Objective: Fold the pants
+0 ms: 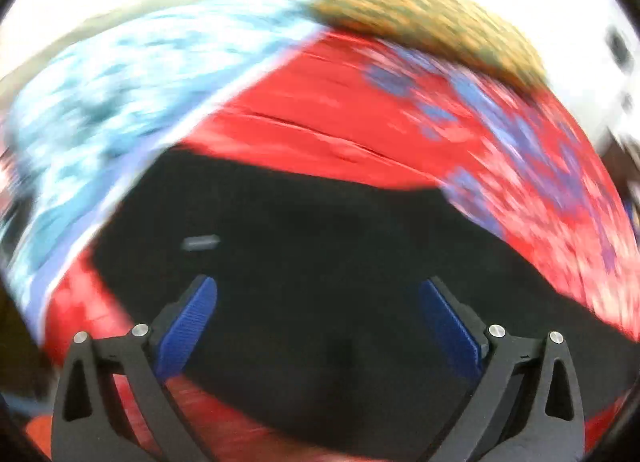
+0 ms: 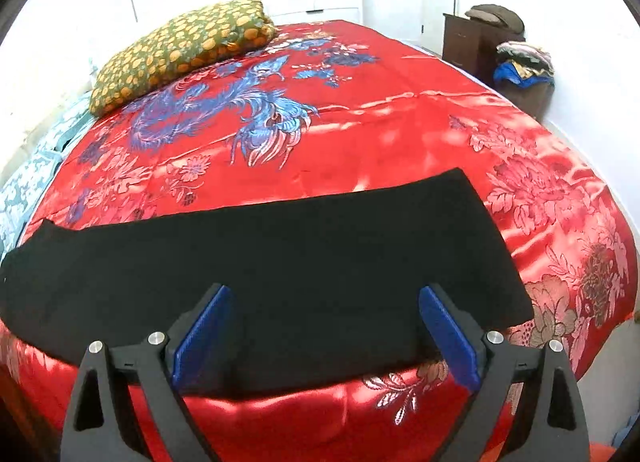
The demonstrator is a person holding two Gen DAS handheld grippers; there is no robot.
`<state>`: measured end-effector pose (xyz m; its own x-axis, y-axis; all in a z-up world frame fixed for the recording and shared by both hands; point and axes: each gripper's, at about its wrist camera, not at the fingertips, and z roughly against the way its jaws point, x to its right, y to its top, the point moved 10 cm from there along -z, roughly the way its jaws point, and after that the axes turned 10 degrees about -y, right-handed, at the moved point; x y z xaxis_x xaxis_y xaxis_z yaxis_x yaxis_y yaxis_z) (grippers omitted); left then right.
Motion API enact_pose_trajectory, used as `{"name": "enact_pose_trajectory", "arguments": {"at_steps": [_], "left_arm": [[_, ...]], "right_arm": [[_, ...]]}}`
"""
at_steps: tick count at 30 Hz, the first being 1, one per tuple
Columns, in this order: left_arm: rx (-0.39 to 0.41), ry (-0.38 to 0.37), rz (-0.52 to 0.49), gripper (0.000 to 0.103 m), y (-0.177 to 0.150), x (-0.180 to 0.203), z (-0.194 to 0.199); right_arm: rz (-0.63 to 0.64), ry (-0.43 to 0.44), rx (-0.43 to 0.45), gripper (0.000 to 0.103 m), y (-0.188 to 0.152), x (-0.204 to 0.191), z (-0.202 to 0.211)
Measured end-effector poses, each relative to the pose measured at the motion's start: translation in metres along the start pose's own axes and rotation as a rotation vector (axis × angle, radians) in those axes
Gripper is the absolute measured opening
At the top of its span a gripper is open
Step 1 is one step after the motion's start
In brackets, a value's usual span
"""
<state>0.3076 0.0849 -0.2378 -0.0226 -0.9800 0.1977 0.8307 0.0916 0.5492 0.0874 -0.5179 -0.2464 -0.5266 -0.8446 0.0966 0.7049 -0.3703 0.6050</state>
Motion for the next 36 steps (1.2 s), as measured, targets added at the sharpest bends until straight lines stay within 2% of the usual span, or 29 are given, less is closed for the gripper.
{"name": "enact_pose_trajectory", "arguments": {"at_steps": [2,4,6,7,8,9,11,13,15,26,36], "left_arm": [[0.004,0.001,-0.033,0.102,0.008,0.026,-0.030],[0.004,0.027,-0.044,0.102,0.008,0.035,-0.057],[-0.100,0.088,-0.074,0.103,-0.009,0.030,-0.100],[-0.085,0.098,-0.108,0.103,-0.015,0.025,-0.103],[0.008,0.096,-0.132,0.103,-0.012,0.027,-0.096],[0.013,0.104,-0.135,0.103,-0.010,0.029,-0.095],[0.013,0.115,-0.145,0.103,-0.011,0.030,-0.092],[0.004,0.095,-0.128,0.103,-0.011,0.028,-0.090],[0.003,0.087,-0.121,0.103,-0.012,0.029,-0.091],[0.000,0.093,-0.125,0.103,-0.007,0.023,-0.101],[0.000,0.093,-0.124,0.103,-0.007,0.023,-0.101]], "right_arm": [[-0.016,-0.002,-0.021,0.095,-0.001,0.000,-0.006],[-0.025,-0.004,-0.022,0.095,-0.001,-0.001,-0.008],[-0.027,-0.004,-0.026,0.095,-0.002,-0.004,-0.011],[-0.025,-0.004,-0.037,0.095,-0.004,-0.004,-0.013],[-0.017,-0.009,-0.051,0.097,-0.007,-0.005,-0.016],[0.000,-0.023,-0.067,0.099,-0.011,-0.006,-0.020],[0.030,-0.035,-0.089,0.101,-0.020,-0.008,-0.026],[0.070,-0.057,-0.120,0.103,-0.028,-0.011,-0.036],[0.096,-0.076,-0.107,0.103,-0.028,-0.014,-0.037],[0.094,-0.085,-0.081,0.103,-0.031,-0.014,-0.037],[0.088,-0.094,-0.095,0.103,-0.032,-0.015,-0.037]]}}
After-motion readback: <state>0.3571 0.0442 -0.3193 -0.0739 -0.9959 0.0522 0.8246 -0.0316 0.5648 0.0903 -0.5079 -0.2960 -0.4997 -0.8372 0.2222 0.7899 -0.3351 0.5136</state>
